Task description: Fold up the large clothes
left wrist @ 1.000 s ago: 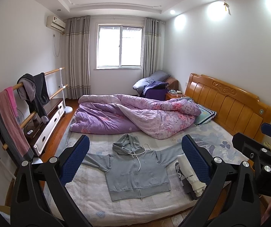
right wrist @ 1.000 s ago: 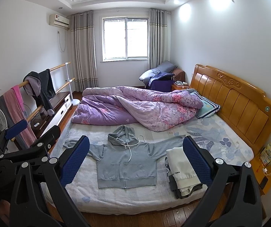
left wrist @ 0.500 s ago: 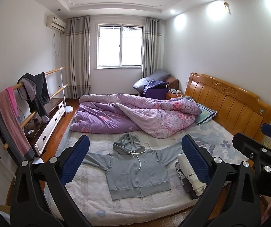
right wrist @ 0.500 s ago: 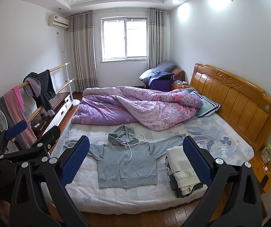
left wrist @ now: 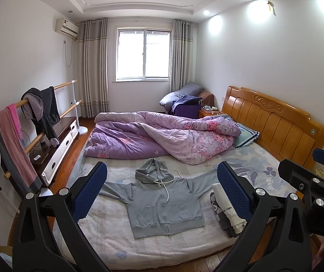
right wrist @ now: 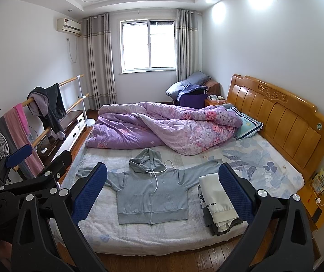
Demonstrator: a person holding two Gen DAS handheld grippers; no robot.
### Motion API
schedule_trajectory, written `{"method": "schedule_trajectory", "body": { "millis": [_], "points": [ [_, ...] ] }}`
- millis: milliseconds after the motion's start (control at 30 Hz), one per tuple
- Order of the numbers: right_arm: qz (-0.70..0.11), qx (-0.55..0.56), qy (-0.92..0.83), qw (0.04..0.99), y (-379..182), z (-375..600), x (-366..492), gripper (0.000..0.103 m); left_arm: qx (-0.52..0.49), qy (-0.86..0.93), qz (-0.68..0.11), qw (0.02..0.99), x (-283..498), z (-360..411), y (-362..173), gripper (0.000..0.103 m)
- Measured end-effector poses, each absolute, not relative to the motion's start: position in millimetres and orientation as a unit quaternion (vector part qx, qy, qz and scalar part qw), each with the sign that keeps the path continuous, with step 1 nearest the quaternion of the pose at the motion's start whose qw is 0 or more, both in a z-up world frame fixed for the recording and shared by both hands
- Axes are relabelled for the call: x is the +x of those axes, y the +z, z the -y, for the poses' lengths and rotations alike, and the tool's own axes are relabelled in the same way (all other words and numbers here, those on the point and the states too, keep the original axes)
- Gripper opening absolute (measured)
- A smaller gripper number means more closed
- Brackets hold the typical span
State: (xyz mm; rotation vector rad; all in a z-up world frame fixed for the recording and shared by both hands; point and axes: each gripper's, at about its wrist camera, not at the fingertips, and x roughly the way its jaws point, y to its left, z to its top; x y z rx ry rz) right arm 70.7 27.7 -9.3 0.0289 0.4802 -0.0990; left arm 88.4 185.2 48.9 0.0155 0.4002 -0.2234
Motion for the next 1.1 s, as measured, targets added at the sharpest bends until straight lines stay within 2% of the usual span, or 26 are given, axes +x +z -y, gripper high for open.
{"method": "schedule_trajectory", "body": {
  "millis": [1100],
  "points": [
    [-0.242, 0.020, -0.055, 0.969, -10, -37, 61, 0.095, 0.005, -0.121, -0.209, 0.970, 83, -207, 44, 0.098]
  ]
}}
